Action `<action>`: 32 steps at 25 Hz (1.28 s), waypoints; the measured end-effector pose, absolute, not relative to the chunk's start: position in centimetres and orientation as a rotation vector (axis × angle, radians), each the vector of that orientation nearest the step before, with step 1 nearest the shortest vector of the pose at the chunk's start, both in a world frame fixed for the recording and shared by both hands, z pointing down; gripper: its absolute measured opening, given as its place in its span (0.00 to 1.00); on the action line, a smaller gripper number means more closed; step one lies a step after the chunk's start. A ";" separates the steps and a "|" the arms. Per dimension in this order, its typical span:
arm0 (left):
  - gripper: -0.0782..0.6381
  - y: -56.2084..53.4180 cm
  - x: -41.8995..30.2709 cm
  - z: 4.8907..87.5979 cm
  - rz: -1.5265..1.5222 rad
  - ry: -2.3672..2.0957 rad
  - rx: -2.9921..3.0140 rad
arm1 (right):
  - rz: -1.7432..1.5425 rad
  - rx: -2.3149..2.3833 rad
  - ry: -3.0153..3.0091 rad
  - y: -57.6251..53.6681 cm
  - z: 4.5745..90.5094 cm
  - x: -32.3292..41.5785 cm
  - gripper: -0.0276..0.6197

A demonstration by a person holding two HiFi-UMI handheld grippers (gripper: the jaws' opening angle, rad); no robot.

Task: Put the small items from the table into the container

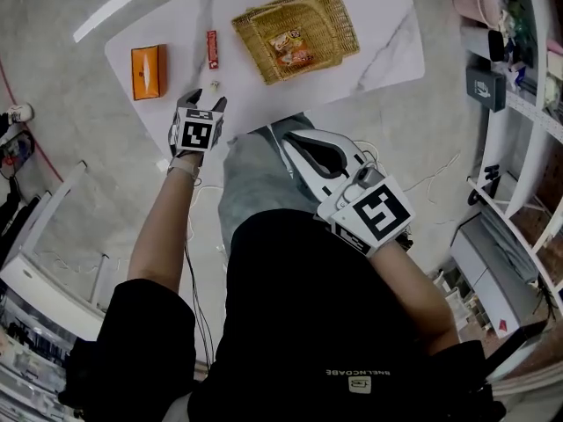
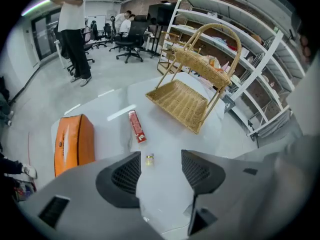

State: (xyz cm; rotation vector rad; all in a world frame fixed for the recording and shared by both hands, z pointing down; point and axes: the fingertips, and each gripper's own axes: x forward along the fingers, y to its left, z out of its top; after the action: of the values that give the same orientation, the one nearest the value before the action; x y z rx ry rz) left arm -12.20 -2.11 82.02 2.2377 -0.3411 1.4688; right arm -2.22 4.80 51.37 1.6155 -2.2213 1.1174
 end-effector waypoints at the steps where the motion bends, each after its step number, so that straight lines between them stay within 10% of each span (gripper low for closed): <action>1: 0.44 -2.0 -12.3 82.7 1.474 -0.341 2.231 | 1.124 1.612 -2.222 4.8 51.7 -2.3 0.06; 32: 0.38 -1.1 -13.4 93.2 1.622 -0.418 2.098 | 1.275 1.648 -2.155 7.6 57.3 -3.1 0.06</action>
State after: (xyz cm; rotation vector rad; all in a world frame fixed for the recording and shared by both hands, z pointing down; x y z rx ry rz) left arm -13.44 -1.12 93.22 2.0979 -0.4175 1.6217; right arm -3.12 7.55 57.34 1.6478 -2.1552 1.2746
